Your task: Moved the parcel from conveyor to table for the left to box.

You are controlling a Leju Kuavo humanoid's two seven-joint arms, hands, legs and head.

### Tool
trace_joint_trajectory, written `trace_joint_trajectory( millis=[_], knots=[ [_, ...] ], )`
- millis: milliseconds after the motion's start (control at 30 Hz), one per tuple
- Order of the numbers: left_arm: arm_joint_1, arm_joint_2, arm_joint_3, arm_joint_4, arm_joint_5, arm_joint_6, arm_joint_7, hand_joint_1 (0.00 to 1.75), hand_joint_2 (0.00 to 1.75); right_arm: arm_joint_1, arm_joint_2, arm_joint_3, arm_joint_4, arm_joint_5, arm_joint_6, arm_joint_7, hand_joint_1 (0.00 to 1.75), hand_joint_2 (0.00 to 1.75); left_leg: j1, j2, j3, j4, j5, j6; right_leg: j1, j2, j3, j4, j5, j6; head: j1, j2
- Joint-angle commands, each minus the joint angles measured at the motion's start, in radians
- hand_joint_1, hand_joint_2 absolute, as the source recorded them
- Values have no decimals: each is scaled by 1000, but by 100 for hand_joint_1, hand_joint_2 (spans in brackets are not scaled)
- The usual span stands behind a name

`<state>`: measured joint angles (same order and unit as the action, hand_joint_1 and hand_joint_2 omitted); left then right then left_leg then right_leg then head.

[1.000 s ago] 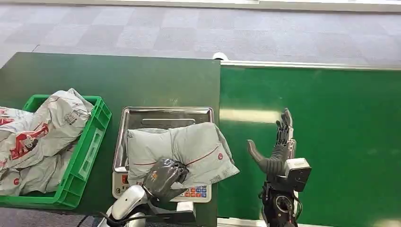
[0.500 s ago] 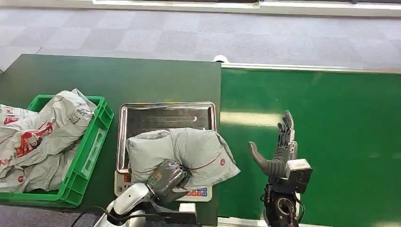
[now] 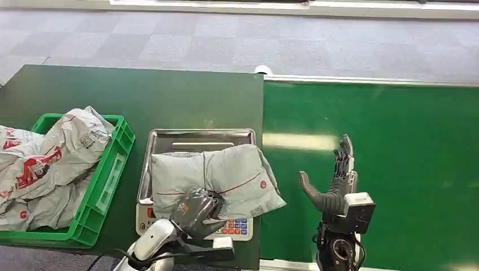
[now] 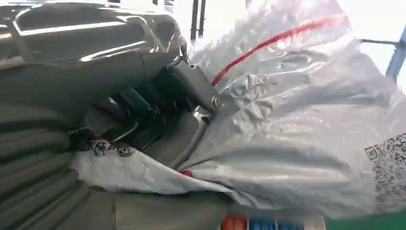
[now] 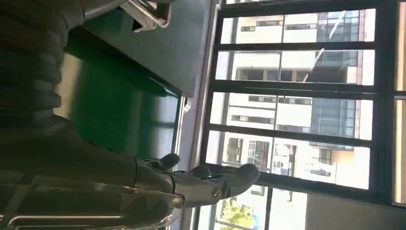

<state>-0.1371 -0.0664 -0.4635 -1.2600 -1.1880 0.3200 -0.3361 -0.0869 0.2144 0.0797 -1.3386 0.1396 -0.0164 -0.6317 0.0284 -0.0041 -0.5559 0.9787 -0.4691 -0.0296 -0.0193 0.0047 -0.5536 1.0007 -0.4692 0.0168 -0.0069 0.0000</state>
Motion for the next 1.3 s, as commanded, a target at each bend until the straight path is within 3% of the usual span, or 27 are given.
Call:
trace_joint_trajectory(
  millis=[33,100,133,433,833,1033,1233,1267,1300],
  knots=[
    [7,-9,74,-13,96,105,-22,0,0,-17,-5,10,32,-3,-5,4,0,175,0,1,-3,-1,1,2,0,1,-4,-1,1,-2,0,0],
    [9,-13,84,-30,120,126,-29,0,0,-18,-10,18,38,-7,-6,4,0,175,-1,2,-5,-1,1,2,0,1,-5,-1,1,-1,0,0],
    [10,-17,91,-38,127,136,-28,0,175,-17,-11,21,39,-9,-6,3,0,175,0,1,-5,-1,1,2,0,0,-6,-1,1,-1,0,0],
    [13,-41,132,-77,162,266,-44,0,175,-11,-12,36,37,-19,-15,1,0,175,-1,1,-9,-1,1,3,0,0,-9,-1,1,-2,0,0],
    [23,-32,121,-75,153,261,-49,0,175,-11,-17,48,47,-23,-20,0,0,175,-1,1,-9,-2,1,3,0,0,-9,-1,1,-1,0,0],
    [57,2,57,-49,122,147,-77,0,175,-11,-30,60,79,-32,-19,-19,0,175,0,1,-8,-2,0,1,0,0,-8,-1,0,-1,0,0],
    [47,30,-7,75,42,-144,-40,3,175,-41,-38,53,122,-30,-7,-39,0,175,-1,1,-7,-3,1,2,0,0,-8,-2,1,-1,0,0],
    [45,38,-19,87,30,-180,-44,54,175,-47,-38,52,127,-30,-6,-40,0,175,-1,1,-8,-3,1,2,0,0,-8,-2,1,-1,0,0],
    [43,37,-19,91,30,-184,-44,138,175,-48,-38,51,128,-30,-5,-40,0,175,-1,1,-8,-2,1,2,0,1,-8,-2,1,-1,0,0]
  ],
)
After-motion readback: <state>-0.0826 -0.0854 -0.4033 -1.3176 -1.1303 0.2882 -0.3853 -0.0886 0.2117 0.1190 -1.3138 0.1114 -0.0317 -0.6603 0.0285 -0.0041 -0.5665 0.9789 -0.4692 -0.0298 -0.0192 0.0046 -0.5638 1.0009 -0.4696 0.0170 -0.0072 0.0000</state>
